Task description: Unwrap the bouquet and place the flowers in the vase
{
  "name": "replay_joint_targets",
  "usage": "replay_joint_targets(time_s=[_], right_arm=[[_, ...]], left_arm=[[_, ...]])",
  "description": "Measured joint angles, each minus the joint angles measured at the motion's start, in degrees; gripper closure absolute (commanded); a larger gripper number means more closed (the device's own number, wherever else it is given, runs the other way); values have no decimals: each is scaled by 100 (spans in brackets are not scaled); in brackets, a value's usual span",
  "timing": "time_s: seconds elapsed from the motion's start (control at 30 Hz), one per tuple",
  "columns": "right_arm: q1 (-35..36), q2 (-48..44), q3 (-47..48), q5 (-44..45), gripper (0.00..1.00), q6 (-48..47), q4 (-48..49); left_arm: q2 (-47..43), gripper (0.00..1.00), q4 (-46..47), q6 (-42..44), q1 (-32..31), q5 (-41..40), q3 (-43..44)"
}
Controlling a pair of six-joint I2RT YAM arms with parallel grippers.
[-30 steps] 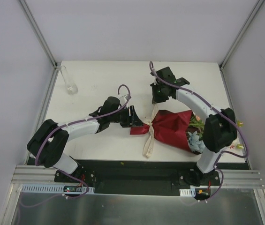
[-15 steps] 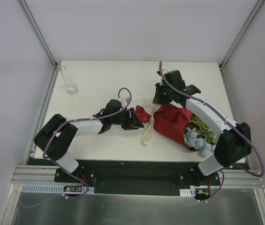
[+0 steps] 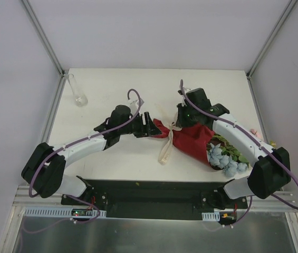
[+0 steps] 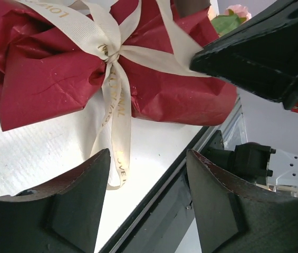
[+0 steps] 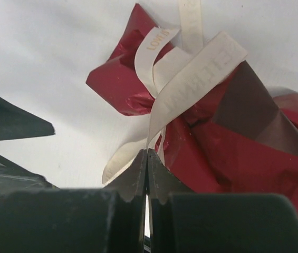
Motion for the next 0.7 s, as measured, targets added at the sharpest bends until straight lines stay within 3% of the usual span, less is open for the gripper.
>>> replay_joint_targets(time_s=[0.33,0.53,0.57,0.7], right_arm=[[581,-144,-402,101,98,-240,-273],[704,-380,-678,256,74,-125,-492],[704,-382,-619,326,59,-138,-577],[680,-122,109,717,40,-334,-1021]], left_arm=[[-901,36,-391,114,7,-299,-92],[-1257,35,-522,278,44,-393,-142],[-1257,35,-557,297,44,-407,-142],[-1257,35,-704,391,44,-466,-146]])
